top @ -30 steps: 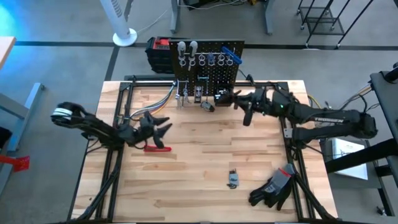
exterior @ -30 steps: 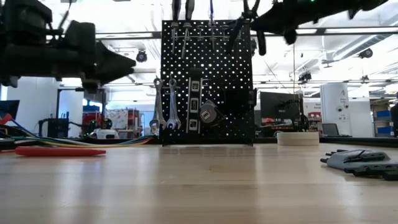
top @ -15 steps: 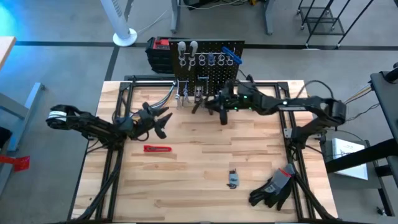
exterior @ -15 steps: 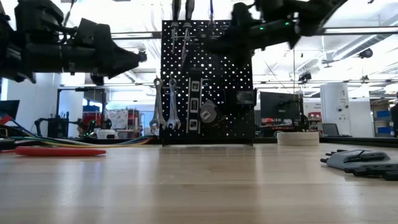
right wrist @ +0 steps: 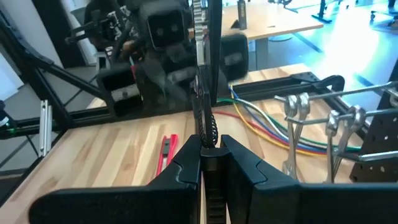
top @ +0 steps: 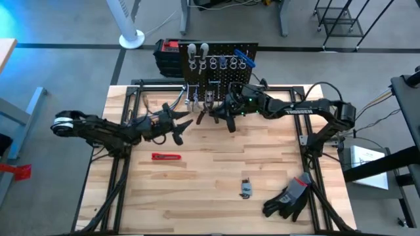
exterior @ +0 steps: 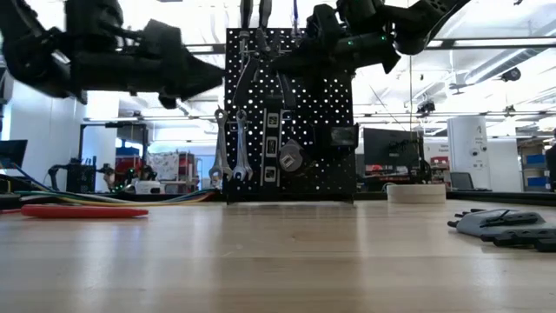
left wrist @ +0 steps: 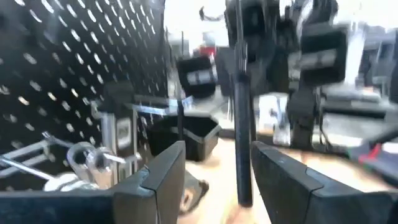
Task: Hang tools onto peg board
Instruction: Hang the wire cutter on the peg board
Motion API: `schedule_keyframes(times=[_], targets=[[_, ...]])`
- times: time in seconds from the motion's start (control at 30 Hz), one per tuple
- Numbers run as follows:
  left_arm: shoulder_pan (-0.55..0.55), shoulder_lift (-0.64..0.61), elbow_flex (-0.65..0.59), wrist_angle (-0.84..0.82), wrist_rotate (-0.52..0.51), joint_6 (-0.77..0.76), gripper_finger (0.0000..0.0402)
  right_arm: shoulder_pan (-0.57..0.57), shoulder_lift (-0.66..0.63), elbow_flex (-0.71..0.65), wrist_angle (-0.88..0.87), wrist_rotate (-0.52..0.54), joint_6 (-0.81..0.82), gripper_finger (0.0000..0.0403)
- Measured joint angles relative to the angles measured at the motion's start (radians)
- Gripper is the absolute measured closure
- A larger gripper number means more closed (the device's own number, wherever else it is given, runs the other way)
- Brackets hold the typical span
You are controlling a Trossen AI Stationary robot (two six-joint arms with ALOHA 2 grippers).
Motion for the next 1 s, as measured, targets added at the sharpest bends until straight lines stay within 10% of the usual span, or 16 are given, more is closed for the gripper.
schedule_keyframes(times=[0.47,1.0], targets=[[0.020,0.017,0.204,-0.360,0.014,0.018,0.0288,0.003,0.007,-0.004,0.000,-0.001,-0.011,0.0376],[0.021,-0.074,0.173,-0.435,0.039,0.009,0.0261,0.003,-0.009,-0.034,-0.017,0.005,-0.024,0.0376]])
